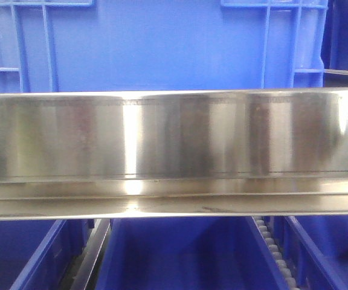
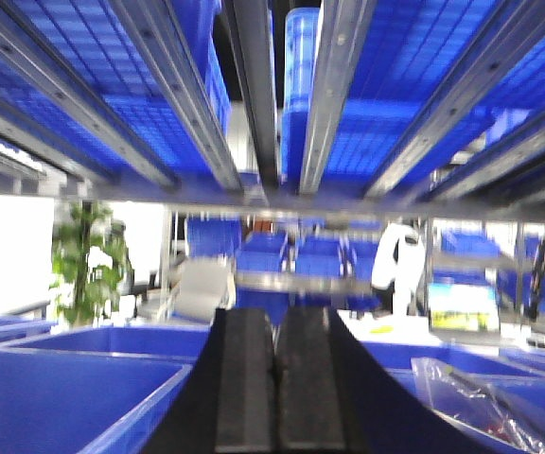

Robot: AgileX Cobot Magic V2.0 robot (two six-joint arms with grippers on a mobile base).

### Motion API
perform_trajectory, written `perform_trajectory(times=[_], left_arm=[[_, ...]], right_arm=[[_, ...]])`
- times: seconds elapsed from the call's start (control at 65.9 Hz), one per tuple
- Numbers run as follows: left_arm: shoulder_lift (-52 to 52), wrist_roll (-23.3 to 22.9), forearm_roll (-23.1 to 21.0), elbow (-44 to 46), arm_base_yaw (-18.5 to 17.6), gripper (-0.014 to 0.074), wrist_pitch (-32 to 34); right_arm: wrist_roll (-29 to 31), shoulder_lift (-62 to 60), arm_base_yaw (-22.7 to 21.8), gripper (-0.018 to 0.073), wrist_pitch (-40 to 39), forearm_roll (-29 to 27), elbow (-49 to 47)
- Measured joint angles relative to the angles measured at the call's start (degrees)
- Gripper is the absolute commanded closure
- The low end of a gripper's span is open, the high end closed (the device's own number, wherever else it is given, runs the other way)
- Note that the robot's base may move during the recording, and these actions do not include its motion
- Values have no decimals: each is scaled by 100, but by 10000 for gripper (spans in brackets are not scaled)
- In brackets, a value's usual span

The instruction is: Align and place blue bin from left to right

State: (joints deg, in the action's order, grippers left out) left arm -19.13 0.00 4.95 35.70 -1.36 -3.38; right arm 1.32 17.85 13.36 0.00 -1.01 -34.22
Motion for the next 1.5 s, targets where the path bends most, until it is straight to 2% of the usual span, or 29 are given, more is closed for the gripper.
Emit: perform_trajectory(times=[0.121, 0.319, 0.425, 0.668, 1.153, 1.503], left_arm=[[-632, 0, -63, 469, 0, 707, -276], [-1339, 0, -75, 955, 0, 707, -359], [-1460, 0, -78, 1013, 0, 707, -218], [-1483, 0, -78, 1040, 0, 707, -100], [-1557, 0, -88, 1067, 0, 707, -77], [-2780, 0, -293, 2260, 0, 707, -1435]], right_arm=[[-21, 693, 0, 644, 652, 0, -745], [-21, 1863, 0, 644, 2109, 0, -2045], [-21, 2308, 0, 644, 2378, 0, -2408], [-21, 2767, 0, 644, 2478, -11, -2532], [-21, 2803, 0, 644, 2478, -11, -2536], [-21, 2811, 0, 644, 2129, -11, -2536]])
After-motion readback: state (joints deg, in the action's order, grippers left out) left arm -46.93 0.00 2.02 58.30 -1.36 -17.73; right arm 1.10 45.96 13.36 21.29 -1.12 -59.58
